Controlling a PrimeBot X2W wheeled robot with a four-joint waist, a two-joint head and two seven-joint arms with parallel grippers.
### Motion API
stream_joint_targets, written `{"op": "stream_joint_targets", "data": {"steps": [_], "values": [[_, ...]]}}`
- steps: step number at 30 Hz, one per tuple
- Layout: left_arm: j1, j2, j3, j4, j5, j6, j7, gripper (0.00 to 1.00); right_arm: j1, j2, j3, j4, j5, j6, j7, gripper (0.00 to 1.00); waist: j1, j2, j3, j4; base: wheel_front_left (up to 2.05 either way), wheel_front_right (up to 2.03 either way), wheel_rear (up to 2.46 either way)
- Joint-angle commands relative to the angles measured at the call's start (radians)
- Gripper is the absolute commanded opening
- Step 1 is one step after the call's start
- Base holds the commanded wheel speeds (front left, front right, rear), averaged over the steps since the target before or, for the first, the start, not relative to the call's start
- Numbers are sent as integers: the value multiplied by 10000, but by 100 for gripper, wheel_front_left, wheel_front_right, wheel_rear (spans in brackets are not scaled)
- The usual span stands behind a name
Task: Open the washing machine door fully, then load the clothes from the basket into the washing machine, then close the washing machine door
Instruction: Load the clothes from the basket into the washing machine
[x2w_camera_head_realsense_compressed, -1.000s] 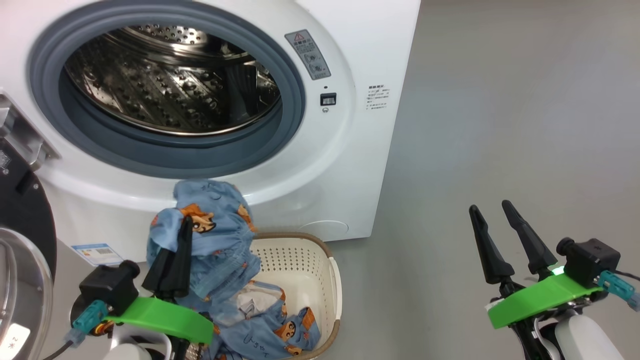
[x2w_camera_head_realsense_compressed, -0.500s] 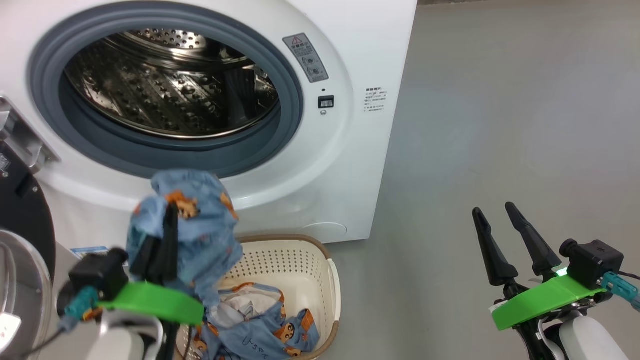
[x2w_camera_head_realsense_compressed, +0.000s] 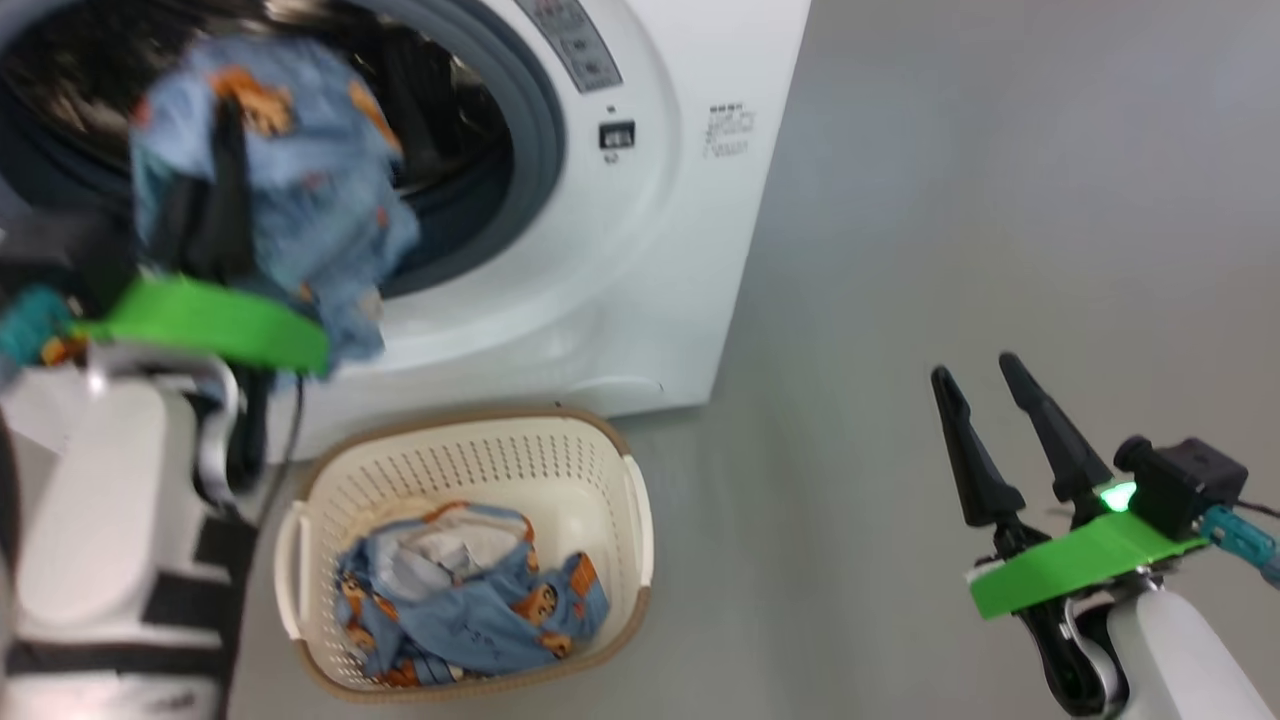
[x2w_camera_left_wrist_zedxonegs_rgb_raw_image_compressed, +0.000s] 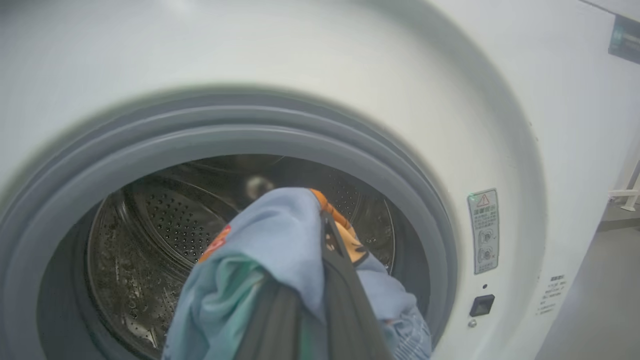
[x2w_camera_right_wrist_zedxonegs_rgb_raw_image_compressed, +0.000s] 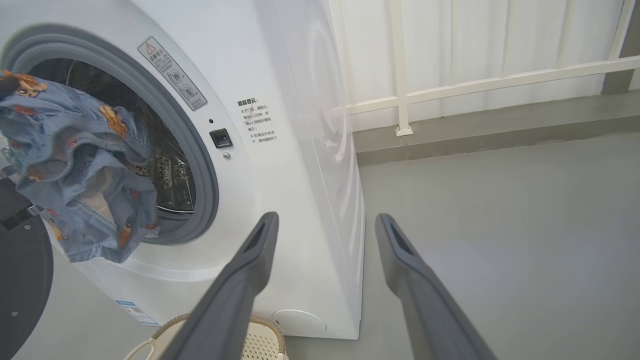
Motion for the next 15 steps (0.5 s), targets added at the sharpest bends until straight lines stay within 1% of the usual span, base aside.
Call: {"op": "stream_joint_targets", "data": {"steps": [1, 2, 3, 4, 8, 15], "values": [[-755, 380, 434, 212, 99, -90, -61, 0, -306, 34, 265, -320, -130, 100, -48, 100, 0, -1, 1112, -583, 0, 0, 0], [-1056, 419, 501, 486, 126, -113, -61, 0, -382, 85, 279, -353, -156, 100, -48, 100, 0, -1, 1337, -686, 0, 0, 0], [-1056, 419, 501, 486, 126, -113, -61, 0, -382, 85, 279, -353, -156, 100, -48, 100, 0, -1, 1337, -686, 0, 0, 0], [-1591, 531, 621, 1144, 178, -150, -61, 0, -533, 197, 303, -415, -203, 100, -48, 100, 0, -1, 1763, -896, 0, 0, 0], [-2674, 851, 818, 2430, 363, -197, -61, 0, -834, 454, 371, -536, -290, 100, -48, 100, 0, -1, 2619, -1318, 0, 0, 0], [-4366, 1432, 903, 4086, 769, -229, -61, 0, -1238, 877, 488, -669, -389, 100, -48, 100, 0, -1, 3842, -1974, 0, 0, 0]]}}
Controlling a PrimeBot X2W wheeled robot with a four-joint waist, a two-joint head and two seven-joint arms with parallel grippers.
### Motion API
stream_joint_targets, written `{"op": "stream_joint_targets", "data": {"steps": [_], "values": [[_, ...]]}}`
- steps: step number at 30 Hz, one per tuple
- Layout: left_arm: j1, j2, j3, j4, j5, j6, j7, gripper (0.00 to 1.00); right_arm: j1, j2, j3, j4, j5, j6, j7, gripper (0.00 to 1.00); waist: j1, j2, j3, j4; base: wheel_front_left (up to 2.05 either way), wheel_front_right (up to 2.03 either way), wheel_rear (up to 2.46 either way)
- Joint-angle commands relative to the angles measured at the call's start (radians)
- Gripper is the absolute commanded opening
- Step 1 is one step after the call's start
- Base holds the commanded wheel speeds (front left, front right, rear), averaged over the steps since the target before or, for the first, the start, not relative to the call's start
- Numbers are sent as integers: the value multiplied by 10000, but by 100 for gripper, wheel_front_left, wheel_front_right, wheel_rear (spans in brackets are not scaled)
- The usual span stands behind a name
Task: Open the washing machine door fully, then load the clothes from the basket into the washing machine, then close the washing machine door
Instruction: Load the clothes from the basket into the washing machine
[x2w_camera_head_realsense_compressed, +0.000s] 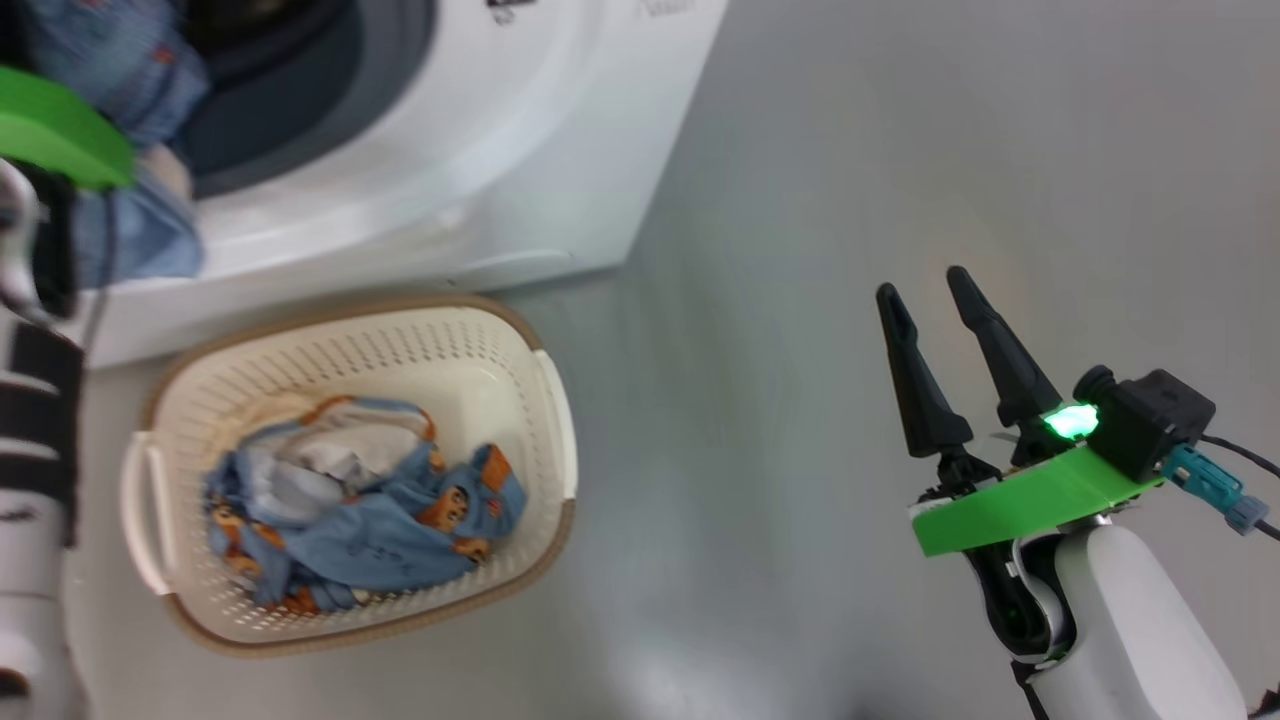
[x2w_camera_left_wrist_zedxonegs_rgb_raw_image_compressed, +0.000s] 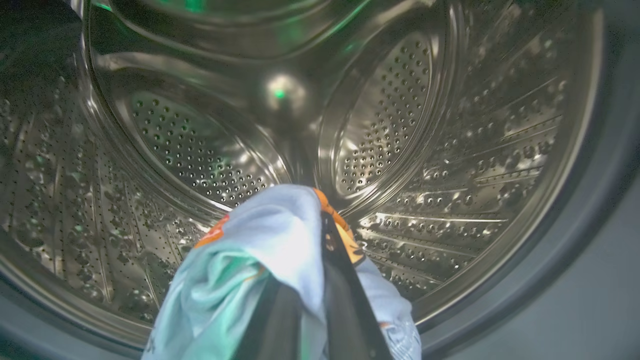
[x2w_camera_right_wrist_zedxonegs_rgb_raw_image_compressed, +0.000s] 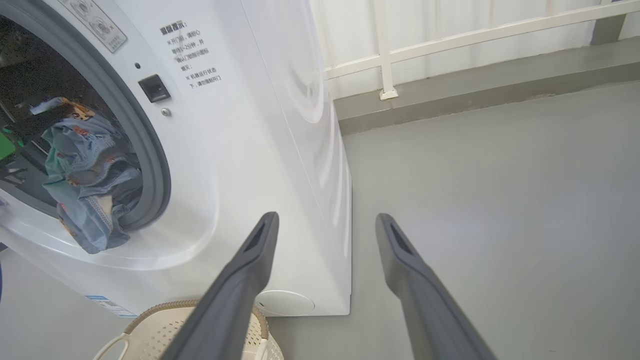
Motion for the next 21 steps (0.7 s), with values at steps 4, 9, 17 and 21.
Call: {"op": "stream_joint_targets", "data": {"steps": [4, 9, 17, 21], "values": [[-1044, 858, 261, 242, 279, -13, -53, 0, -162, 182, 282, -322, -191, 100, -48, 100, -1, -1, 1548, -1187, 0, 0, 0], [-2006, 1022, 408, -522, 594, -17, -53, 0, -293, 339, 302, -376, -203, 100, -48, 100, -1, -1, 1986, -1390, 0, 0, 0], [-1765, 511, 1394, -2245, 1058, 118, -53, 71, -514, 484, 328, -258, -255, 100, -48, 100, -1, -1, 2056, -1323, 0, 0, 0], [-1687, 430, 1473, -912, 1299, 335, -53, 100, -524, 484, 374, -180, -269, 100, -48, 100, -1, -1, 1895, -1204, 0, 0, 0]]}}
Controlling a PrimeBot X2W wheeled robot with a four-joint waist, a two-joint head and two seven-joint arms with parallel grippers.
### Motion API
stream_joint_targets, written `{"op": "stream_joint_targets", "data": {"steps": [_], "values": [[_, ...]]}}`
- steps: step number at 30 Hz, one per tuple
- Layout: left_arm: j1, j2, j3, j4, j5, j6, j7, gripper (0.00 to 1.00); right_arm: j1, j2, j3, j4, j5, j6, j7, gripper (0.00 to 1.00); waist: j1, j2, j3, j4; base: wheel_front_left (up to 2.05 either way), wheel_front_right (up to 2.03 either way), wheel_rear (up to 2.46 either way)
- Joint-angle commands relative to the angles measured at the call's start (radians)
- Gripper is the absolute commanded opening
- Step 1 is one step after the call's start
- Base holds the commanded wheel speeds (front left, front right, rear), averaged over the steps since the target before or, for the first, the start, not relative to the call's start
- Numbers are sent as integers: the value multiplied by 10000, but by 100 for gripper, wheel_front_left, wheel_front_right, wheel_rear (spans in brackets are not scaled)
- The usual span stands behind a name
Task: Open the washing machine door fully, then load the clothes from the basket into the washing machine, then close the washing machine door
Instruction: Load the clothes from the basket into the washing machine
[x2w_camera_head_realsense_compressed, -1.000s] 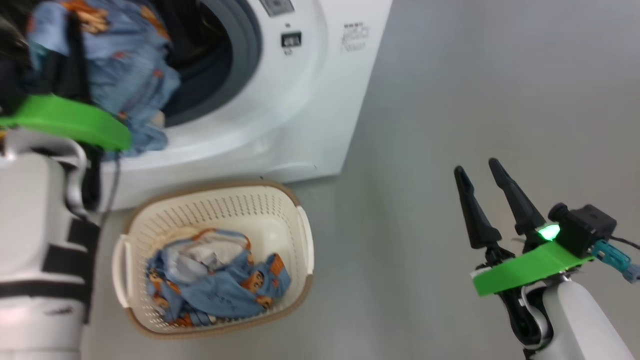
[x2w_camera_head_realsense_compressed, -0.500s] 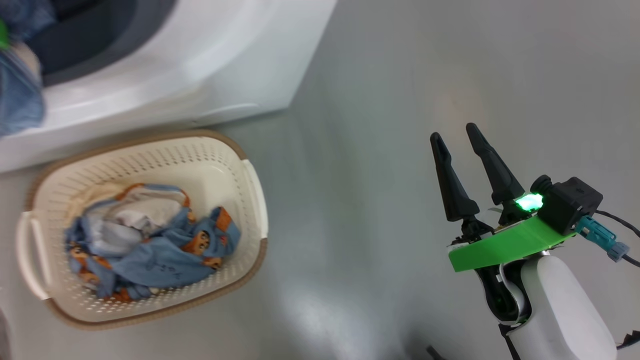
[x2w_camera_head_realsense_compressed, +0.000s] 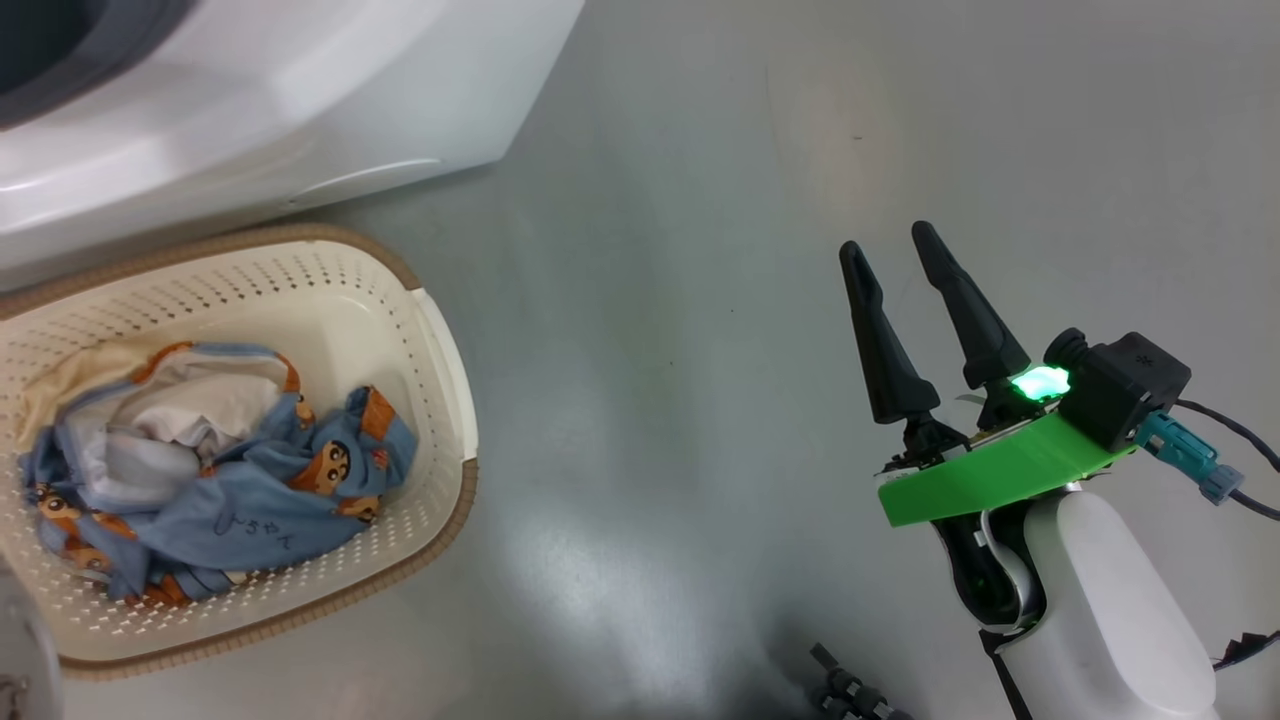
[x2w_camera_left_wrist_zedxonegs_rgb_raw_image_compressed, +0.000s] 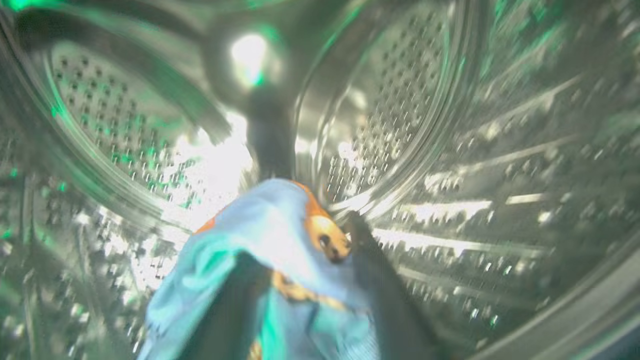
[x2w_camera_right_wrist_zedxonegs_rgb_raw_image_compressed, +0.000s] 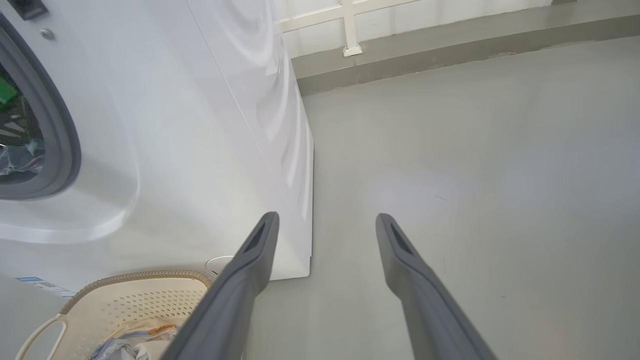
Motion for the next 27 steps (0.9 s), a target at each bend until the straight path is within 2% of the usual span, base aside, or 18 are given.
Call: {"op": "stream_joint_targets", "data": {"steps": [1, 6, 12, 27], "values": [[65, 351, 81, 484, 209, 143, -51, 100, 138, -3, 171, -146, -67, 100, -48, 100, -1, 0, -148, 155, 0, 0, 0], [-200, 139, -180, 2000, 382, 220, -51, 100, 144, -94, 173, -89, -74, 100, -48, 100, -1, 0, -437, 405, 0, 0, 0], [3, -90, -241, 2298, 358, 200, -51, 100, 147, -160, 195, -33, -52, 100, -48, 100, -1, 0, -867, 616, 0, 0, 0], [2721, -654, -151, 514, 110, -112, -51, 100, 525, -497, 41, 237, 117, 100, -48, 100, -1, 0, -2695, 1336, 0, 0, 0]]}}
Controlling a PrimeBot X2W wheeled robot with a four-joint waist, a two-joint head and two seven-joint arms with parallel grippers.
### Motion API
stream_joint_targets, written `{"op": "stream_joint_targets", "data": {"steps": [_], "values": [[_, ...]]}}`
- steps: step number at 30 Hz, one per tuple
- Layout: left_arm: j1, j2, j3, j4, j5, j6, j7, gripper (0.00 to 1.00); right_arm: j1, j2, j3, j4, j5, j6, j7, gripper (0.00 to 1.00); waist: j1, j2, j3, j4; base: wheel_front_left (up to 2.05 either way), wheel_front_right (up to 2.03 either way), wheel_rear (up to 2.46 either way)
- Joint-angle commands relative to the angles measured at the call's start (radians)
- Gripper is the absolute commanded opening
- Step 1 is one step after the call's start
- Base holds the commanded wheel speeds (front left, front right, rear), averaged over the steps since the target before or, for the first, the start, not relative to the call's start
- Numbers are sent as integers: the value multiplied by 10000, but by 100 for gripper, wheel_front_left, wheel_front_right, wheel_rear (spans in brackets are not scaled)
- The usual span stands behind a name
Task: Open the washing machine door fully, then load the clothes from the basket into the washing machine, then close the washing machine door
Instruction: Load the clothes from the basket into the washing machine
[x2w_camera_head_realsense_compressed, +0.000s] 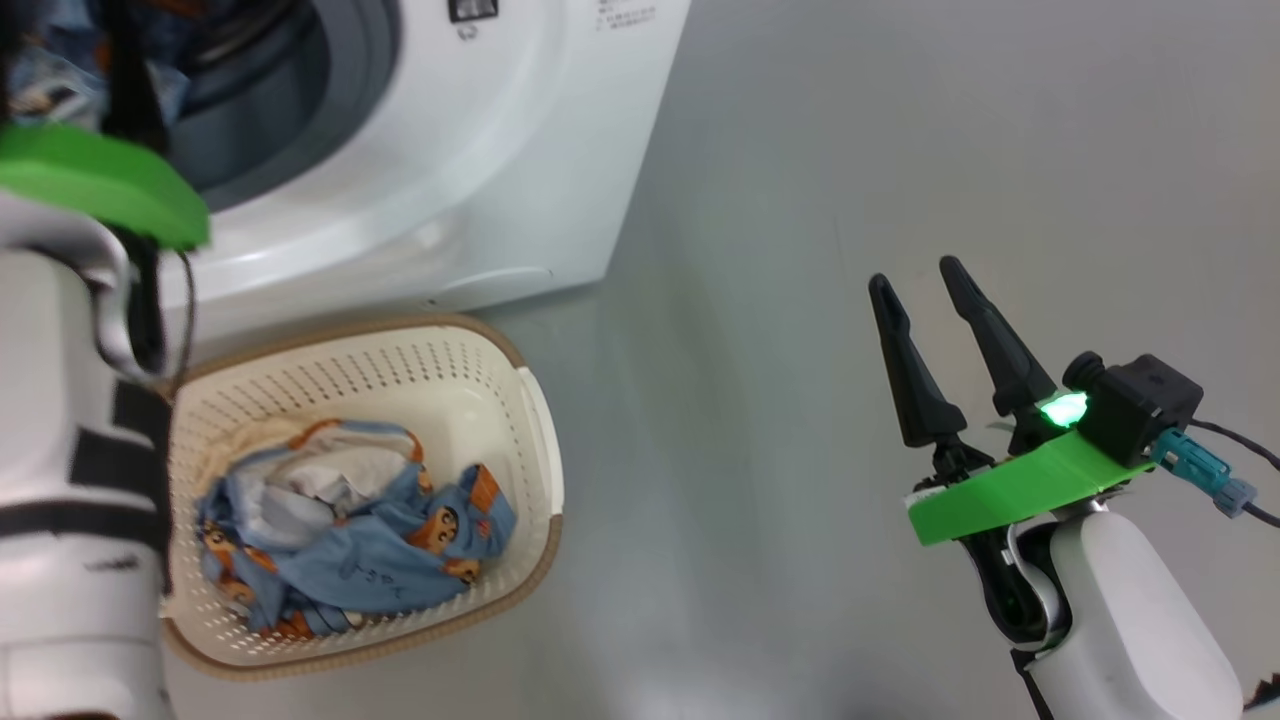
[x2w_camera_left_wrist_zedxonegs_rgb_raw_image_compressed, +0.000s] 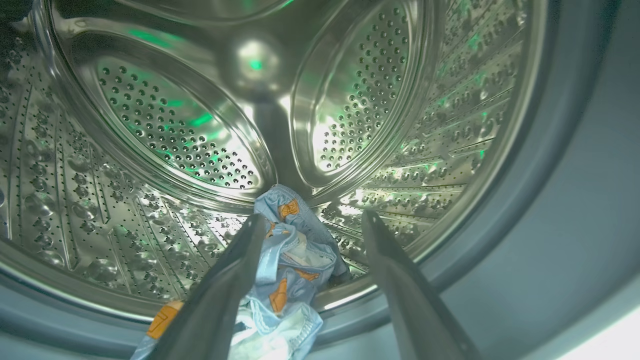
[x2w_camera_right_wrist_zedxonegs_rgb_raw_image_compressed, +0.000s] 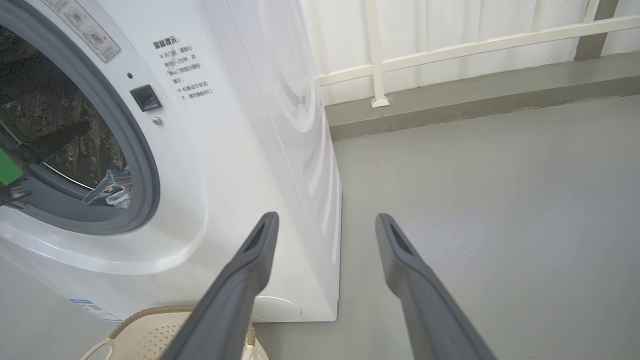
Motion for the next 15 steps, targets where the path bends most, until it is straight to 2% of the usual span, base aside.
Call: {"op": "stream_joint_targets", "data": {"steps": [1, 15], "values": [[401, 272, 125, -464, -57, -38, -53, 100, 325, -94, 129, -153, 119, 100, -48, 100, 0, 0, -657, 392, 0, 0, 0], [3743, -257, 214, -2375, -350, -138, -53, 100, 1026, -547, -77, 47, 254, 100, -48, 100, 0, 0, -2459, 1258, 0, 0, 0]]}}
